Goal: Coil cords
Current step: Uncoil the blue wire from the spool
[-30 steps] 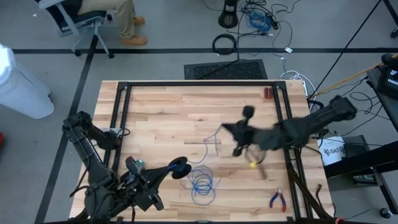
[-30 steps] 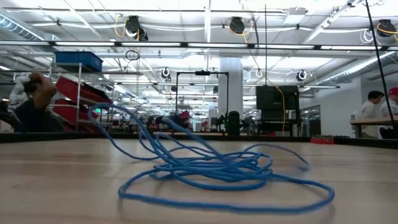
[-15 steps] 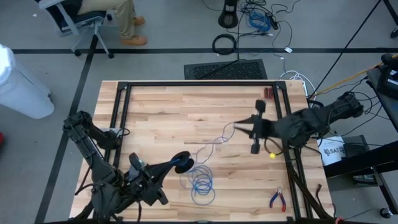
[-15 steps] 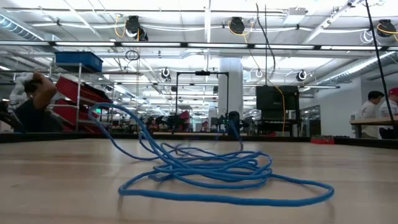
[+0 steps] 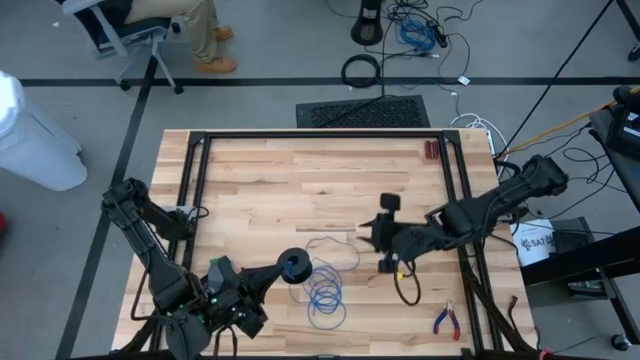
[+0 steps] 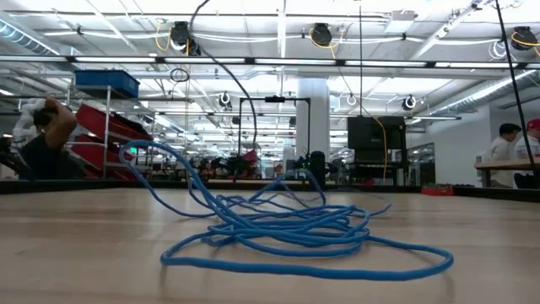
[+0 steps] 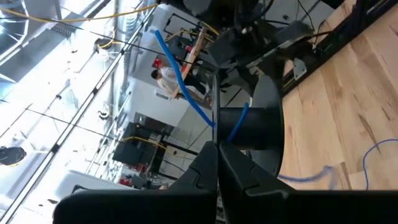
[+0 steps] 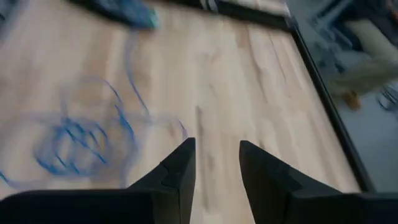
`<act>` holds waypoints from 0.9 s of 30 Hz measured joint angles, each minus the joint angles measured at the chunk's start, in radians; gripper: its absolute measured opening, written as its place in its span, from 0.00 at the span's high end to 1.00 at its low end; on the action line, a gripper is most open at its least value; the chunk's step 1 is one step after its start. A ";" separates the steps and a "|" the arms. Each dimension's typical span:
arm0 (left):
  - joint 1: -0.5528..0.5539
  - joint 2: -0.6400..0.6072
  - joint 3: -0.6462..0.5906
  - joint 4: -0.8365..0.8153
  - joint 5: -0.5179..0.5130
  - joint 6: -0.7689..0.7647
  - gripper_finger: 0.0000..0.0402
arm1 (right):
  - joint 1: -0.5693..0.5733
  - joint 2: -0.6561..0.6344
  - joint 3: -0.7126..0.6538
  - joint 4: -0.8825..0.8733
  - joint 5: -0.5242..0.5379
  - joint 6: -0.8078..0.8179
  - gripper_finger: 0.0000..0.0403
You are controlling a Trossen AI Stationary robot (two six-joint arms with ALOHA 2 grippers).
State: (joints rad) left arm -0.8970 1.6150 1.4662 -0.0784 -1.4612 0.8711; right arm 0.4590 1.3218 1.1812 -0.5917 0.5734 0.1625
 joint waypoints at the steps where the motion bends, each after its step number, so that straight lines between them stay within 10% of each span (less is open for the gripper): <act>1: 0.000 0.000 0.000 0.000 0.000 0.000 1.00 | 0.017 0.017 0.000 0.063 0.000 -0.015 0.73; 14: -0.002 0.000 0.000 -0.002 0.011 -0.028 1.00 | 0.082 0.317 0.000 0.901 -0.074 -0.356 0.71; 27: -0.005 0.000 0.000 -0.001 0.021 -0.032 1.00 | 0.042 0.365 0.000 0.994 -0.080 -0.385 0.70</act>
State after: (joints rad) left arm -0.9016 1.6154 1.4662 -0.0796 -1.4400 0.8394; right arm 0.5011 1.6867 1.1816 0.4024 0.4931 -0.2225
